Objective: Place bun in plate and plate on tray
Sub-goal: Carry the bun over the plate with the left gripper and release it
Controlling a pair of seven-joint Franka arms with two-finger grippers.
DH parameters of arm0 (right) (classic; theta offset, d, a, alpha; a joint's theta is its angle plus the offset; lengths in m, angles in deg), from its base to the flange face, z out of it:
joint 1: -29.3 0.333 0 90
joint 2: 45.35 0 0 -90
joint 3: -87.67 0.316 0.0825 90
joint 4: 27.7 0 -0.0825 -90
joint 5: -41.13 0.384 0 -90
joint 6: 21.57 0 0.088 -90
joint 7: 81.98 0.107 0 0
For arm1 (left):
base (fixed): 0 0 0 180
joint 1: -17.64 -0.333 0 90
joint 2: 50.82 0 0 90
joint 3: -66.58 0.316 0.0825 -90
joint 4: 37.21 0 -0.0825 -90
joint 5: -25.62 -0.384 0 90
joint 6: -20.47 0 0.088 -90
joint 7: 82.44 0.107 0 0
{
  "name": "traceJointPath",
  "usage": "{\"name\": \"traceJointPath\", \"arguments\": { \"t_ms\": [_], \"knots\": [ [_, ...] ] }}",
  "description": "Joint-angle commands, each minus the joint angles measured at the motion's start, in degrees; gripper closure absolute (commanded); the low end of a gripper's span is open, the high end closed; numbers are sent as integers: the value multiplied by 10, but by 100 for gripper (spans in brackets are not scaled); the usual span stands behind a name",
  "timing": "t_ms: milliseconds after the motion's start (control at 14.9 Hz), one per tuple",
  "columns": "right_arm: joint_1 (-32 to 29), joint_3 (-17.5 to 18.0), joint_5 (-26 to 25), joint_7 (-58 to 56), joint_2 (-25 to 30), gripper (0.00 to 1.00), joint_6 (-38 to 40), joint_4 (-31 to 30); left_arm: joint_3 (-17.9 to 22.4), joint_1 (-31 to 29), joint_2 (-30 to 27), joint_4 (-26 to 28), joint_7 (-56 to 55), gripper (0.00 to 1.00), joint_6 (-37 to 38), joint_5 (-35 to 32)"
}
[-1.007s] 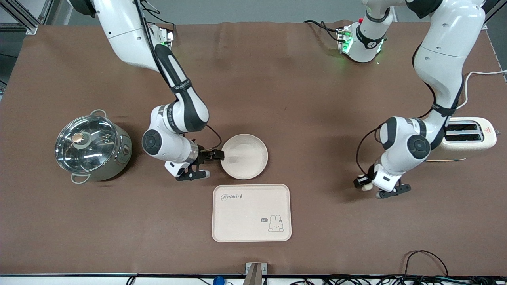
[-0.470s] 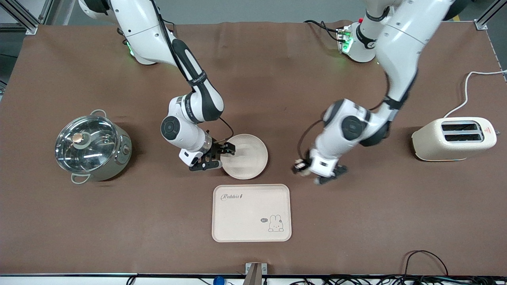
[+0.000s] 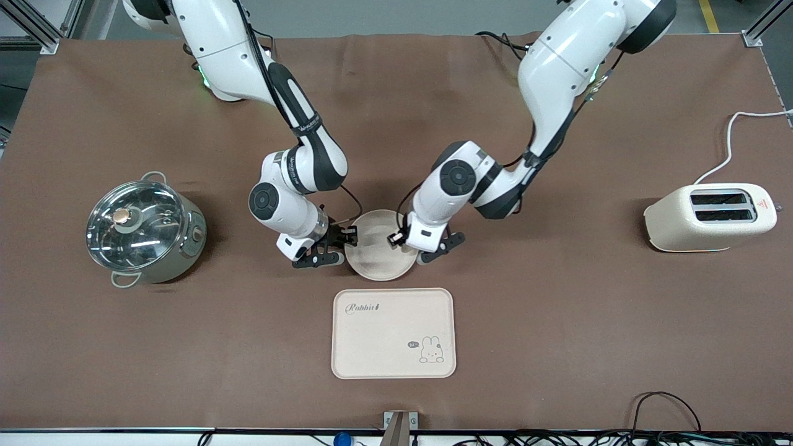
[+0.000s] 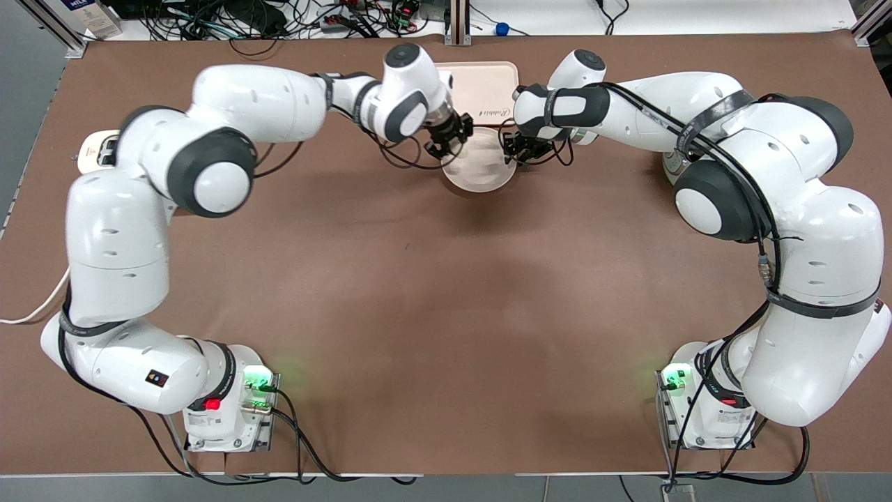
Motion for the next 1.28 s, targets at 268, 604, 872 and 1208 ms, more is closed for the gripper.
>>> {"name": "traceJointPath", "arguments": {
  "t_ms": [268,604,872,1208],
  "knots": [
    [-2,1,12,-8,8,100,-7,-12,36,45,49,-40,-78,0,-54,3],
    [-8,-2,12,-27,29,100,7,-12,35,36,6,-40,-96,0,-11,4],
    [-35,-3,13,-20,76,100,64,-10,35,-11,-106,-39,-93,0,133,0],
    [-46,-3,14,9,47,100,61,63,36,-119,-245,-40,53,0,322,-8]
  ]
}}
